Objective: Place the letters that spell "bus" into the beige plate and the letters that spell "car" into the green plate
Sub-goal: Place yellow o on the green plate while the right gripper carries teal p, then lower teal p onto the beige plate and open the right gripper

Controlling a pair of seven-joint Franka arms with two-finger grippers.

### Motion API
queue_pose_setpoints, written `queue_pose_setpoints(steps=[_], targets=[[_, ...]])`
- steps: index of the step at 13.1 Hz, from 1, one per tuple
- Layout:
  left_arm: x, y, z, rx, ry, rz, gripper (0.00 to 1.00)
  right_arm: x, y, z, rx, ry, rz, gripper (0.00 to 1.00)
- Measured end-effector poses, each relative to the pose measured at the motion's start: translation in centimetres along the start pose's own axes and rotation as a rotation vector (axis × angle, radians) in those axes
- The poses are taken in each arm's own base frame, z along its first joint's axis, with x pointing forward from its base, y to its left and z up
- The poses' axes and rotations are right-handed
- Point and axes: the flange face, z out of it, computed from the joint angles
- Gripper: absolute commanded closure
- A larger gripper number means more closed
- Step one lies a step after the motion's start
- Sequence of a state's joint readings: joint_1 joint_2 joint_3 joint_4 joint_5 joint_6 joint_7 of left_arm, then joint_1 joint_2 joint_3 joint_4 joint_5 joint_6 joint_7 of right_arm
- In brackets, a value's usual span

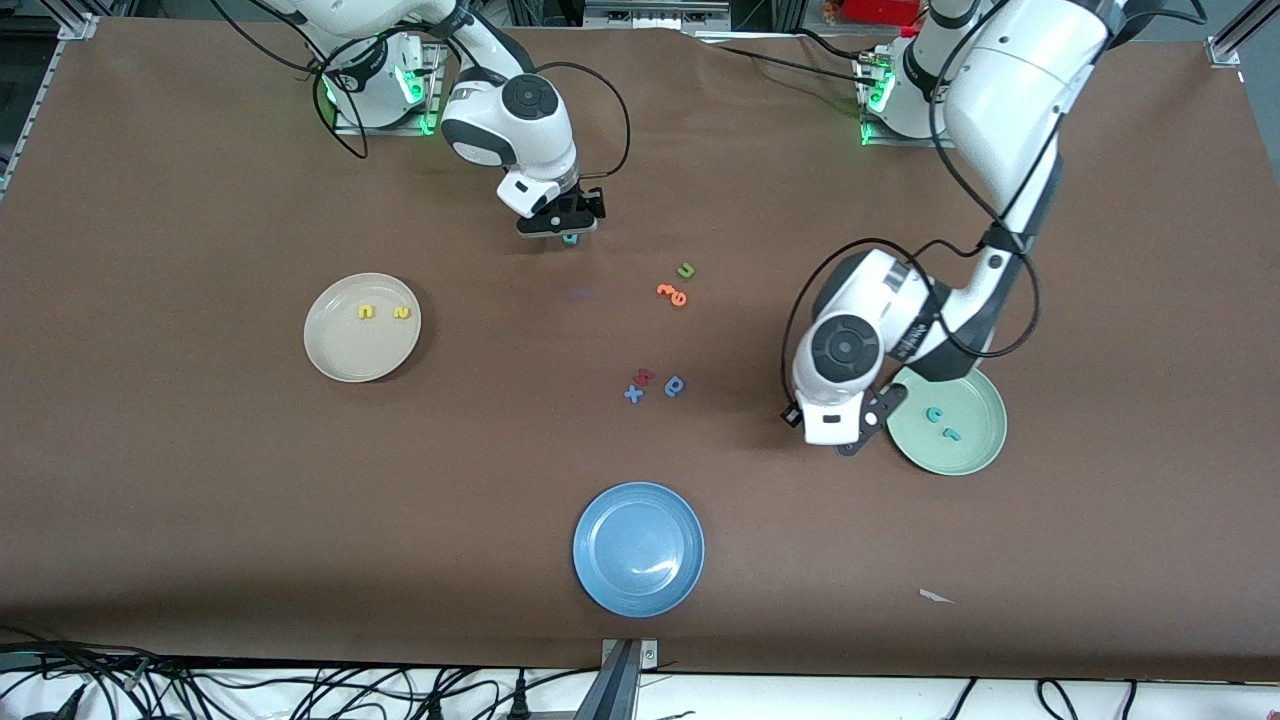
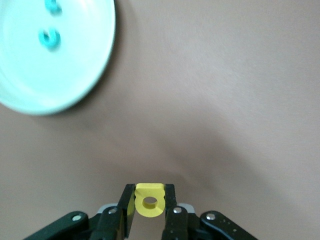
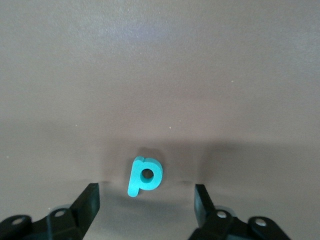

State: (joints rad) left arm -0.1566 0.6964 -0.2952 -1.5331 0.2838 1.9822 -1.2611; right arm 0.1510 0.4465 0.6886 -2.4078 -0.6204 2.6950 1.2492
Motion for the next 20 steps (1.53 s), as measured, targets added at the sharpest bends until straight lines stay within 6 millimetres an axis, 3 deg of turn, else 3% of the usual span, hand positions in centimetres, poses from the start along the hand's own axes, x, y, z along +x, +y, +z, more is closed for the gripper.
queue_pose_setpoints(steps=[5, 8, 9, 10, 11, 14, 16, 20], targets=[[7.9, -5.8, -0.8, 0.030, -0.046, 0.512, 0.92, 0.5, 0.5, 0.6, 0.006, 0.002, -0.002, 0.41], [12.8, -9.6, -0.6, 0.008, -0.062, 0.746, 0.88, 0.8, 0.3, 0.4, 0.013, 0.010, -0.002, 0.70], [14.2, -10.8, -0.5, -0.001, -0.063, 0.793, 0.74, 0.9, 0.1, 0.2, 0.020, 0.015, -0.003, 0.81], [15.2, -11.5, -0.4, -0.013, -0.055, 0.816, 0.25, 1.0, 0.0, 0.1, 0.022, 0.020, -0.008, 0.94], [15.7, -11.7, -0.4, -0.024, -0.042, 0.829, 0.00, 1.1, -0.1, -0.2, 0.020, 0.031, -0.016, 1.00], [15.6, -11.2, -0.8, -0.045, -0.019, 0.832, 0.00, 1.5, 0.2, -0.2, 0.017, 0.043, -0.025, 1.00], [16.2, -11.0, -2.3, -0.082, 0.004, 0.805, 0.00, 2.9, 1.2, -0.6, 0.006, 0.070, -0.018, 1.00], [19.5, -13.5, -5.9, -0.142, 0.042, 0.725, 0.00, 8.1, 6.9, -4.2, -0.055, 0.160, -0.052, 1.00]])
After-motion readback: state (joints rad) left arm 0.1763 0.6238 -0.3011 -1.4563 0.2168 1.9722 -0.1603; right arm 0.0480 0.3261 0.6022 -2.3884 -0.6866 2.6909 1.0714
